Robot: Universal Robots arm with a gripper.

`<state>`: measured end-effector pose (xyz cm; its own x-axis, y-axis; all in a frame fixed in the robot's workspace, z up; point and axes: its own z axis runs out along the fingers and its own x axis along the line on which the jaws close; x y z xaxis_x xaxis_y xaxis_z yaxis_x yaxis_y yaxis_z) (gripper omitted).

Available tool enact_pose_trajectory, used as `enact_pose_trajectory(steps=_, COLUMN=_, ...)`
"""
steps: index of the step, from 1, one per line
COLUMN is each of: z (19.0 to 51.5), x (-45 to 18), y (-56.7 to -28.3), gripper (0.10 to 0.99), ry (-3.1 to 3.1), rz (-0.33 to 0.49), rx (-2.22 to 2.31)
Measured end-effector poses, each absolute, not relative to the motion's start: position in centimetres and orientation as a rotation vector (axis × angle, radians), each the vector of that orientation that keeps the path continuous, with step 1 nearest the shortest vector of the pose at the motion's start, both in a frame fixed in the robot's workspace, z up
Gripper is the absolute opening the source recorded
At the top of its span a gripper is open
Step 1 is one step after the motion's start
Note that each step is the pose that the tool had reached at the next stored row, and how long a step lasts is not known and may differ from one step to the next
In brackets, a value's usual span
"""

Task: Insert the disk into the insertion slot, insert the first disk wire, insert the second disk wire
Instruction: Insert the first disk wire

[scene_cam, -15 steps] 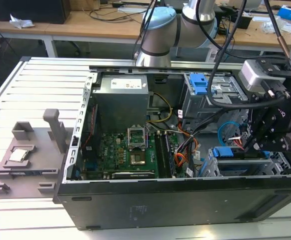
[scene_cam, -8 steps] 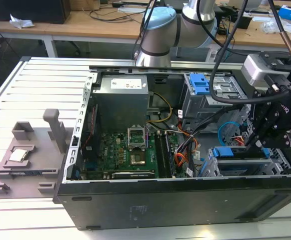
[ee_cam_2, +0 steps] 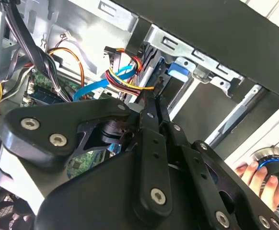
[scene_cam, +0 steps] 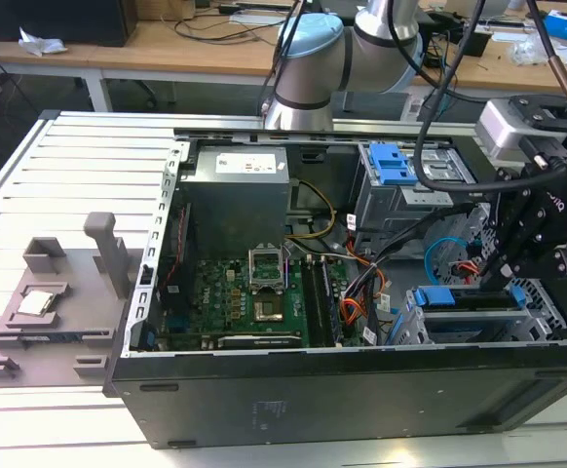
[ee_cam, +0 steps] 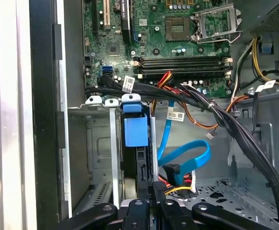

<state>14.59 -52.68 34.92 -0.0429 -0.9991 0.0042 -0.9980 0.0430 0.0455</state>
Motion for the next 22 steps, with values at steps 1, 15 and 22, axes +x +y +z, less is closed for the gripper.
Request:
enact_pose_trajectory(steps=1, z=34.90, x=14.63, y=-52.68, gripper=0.157, ry=-2.243, rz=-0.047, rx=2.149)
enact_pose_trajectory(steps=15, z=34.34, x=14.67, y=-52.75, gripper=0.157, ry=-2.249, rz=-0.065, rx=2.156)
enact_pose_trajectory(steps=22, z=34.32, x=14.67, y=-53.36, gripper=0.157, ry=-2.271, rz=-0.119, rx=2.178)
